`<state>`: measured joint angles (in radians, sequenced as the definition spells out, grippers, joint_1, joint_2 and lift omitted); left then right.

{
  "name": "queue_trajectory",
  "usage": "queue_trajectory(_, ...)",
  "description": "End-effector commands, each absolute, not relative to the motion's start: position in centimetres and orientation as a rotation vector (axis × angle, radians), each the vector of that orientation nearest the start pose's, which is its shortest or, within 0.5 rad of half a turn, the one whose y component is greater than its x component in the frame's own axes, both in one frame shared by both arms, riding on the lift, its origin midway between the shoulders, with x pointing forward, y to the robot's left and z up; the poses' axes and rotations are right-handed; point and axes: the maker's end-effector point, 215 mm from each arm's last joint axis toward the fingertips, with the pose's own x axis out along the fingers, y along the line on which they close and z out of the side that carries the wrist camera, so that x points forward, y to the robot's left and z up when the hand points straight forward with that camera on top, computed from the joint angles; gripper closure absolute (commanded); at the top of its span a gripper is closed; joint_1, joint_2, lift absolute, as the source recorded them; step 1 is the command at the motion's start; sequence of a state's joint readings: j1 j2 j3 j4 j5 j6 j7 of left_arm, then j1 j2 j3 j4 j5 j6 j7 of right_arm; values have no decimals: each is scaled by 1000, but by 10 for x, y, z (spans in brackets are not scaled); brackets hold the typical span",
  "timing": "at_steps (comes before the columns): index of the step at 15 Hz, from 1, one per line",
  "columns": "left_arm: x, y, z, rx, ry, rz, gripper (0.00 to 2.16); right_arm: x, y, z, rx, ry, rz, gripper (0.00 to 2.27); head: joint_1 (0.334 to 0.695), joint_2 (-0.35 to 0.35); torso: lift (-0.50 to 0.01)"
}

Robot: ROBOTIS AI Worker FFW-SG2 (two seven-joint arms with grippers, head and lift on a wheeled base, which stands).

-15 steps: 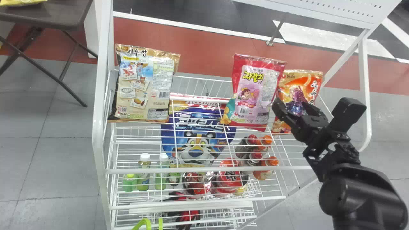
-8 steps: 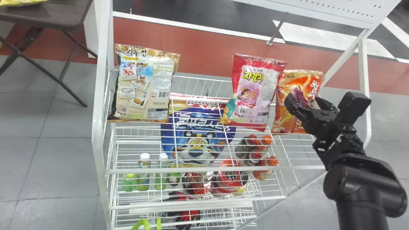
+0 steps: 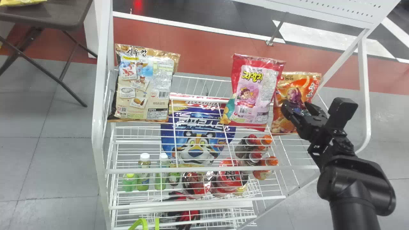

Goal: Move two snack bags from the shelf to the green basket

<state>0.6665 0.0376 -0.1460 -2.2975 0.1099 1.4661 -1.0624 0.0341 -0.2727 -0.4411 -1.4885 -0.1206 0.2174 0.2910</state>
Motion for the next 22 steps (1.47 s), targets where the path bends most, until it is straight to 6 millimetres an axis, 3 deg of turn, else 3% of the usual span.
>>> queue_trajectory(1,100,-23,-443,-799,1273,-1107,2145,532,-521,-397,-46,253,-177,1828,695,-350,-16)
queue_trajectory(2,100,-23,-443,-799,1274,-1106,2145,531,-525,-397,-43,255,-186,2044,695,-350,-16)
queue_trajectory(8,99,-23,-443,-804,1275,-1108,2148,514,-543,-381,-22,209,-280,2111,695,-350,-16)
queue_trajectory(12,100,-22,-443,-804,1275,-1107,2145,503,-541,-363,27,160,-297,2111,695,-350,-16)
queue_trajectory(18,100,-22,-443,-799,1270,-1109,2145,467,-504,-319,110,123,-226,2111,695,-350,-16)
queue_trajectory(22,102,-23,-441,-800,1266,-1111,2148,421,-450,-332,162,276,-128,2111,695,-350,-16)
